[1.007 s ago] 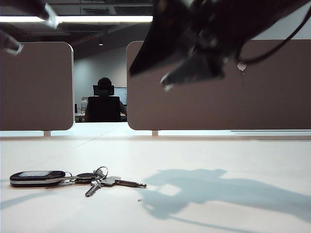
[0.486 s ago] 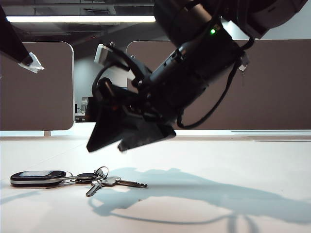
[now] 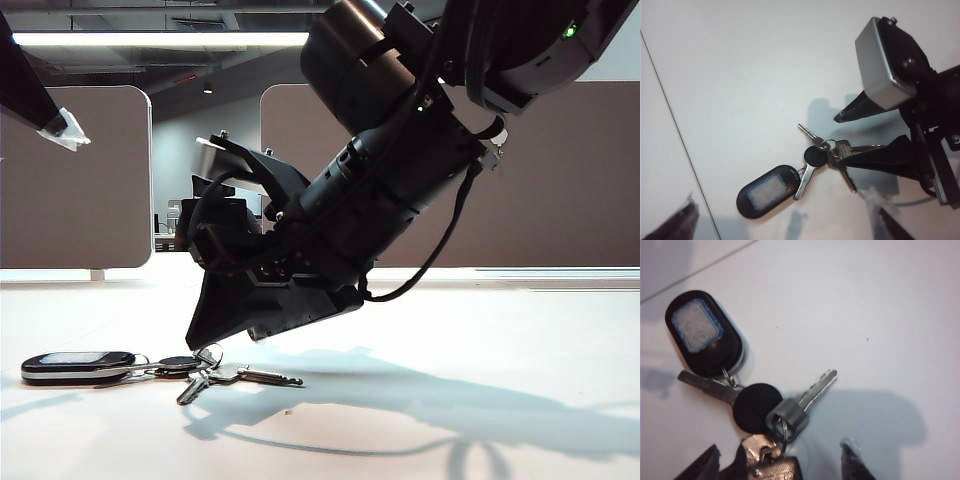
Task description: Hang the bunch of keys on the hook.
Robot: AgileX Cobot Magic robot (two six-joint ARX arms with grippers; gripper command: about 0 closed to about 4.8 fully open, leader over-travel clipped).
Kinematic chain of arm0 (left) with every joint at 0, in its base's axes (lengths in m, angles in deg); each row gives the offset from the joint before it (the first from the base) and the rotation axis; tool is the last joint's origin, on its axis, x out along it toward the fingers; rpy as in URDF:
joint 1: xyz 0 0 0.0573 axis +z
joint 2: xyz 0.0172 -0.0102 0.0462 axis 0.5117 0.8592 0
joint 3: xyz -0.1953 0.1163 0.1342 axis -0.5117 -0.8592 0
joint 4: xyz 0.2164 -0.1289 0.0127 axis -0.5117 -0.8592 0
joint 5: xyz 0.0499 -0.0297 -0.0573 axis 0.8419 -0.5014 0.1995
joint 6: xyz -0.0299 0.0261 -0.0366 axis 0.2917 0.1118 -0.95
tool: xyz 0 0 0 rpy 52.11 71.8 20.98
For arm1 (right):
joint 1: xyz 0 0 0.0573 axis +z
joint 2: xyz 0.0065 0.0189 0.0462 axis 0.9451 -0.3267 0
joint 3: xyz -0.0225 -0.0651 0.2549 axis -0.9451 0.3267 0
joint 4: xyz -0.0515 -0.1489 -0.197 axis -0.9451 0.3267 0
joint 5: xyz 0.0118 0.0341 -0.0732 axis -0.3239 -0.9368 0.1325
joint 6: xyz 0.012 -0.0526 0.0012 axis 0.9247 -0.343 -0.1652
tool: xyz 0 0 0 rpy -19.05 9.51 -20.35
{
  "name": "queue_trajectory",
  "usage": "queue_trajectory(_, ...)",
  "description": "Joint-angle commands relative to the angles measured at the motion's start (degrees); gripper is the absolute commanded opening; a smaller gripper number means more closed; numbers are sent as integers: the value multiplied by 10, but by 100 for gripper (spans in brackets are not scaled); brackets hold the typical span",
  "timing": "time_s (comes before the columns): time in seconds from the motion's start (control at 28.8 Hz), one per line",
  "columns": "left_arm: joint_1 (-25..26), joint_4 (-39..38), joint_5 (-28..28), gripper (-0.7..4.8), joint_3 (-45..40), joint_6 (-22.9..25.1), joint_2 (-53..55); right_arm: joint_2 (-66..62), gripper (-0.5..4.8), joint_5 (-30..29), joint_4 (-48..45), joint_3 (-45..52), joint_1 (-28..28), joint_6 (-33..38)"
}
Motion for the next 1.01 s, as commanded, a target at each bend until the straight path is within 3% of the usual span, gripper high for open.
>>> queue_trajectory(0.03,-1,-7,2,479,0,2,0,0,304,0,-16,-4,1,17)
queue_trajectory(0.42,0,-23,7,479,0,2,0,-3,293,4,-21,-4,2,20)
queue_trajectory(0.45,0,-23,7,479,0,2,0,-4,278,4,-19,-4,2,20)
queue_trajectory(0.49,0,-23,9,479,0,2,0,-10,212,2,-19,-4,2,20)
queue_trajectory(0.52,0,-23,10,479,0,2,0,-15,184,-1,-18,-4,2,20)
queue_trajectory(0.76,0,-27,17,479,0,2,0,-31,171,-10,-21,-4,2,28)
queue_trajectory(0.8,0,-27,17,479,0,2,0,-31,143,-10,-23,-4,3,28)
queue_trajectory(0.83,0,-29,17,479,0,2,0,-31,55,-12,-28,-4,2,28)
queue_trajectory(0.9,0,-34,17,479,0,2,0,-31,-7,-12,-33,-4,2,28)
queue_trajectory(1.01,0,-36,17,479,0,3,0,-31,-7,-12,-33,-4,2,28)
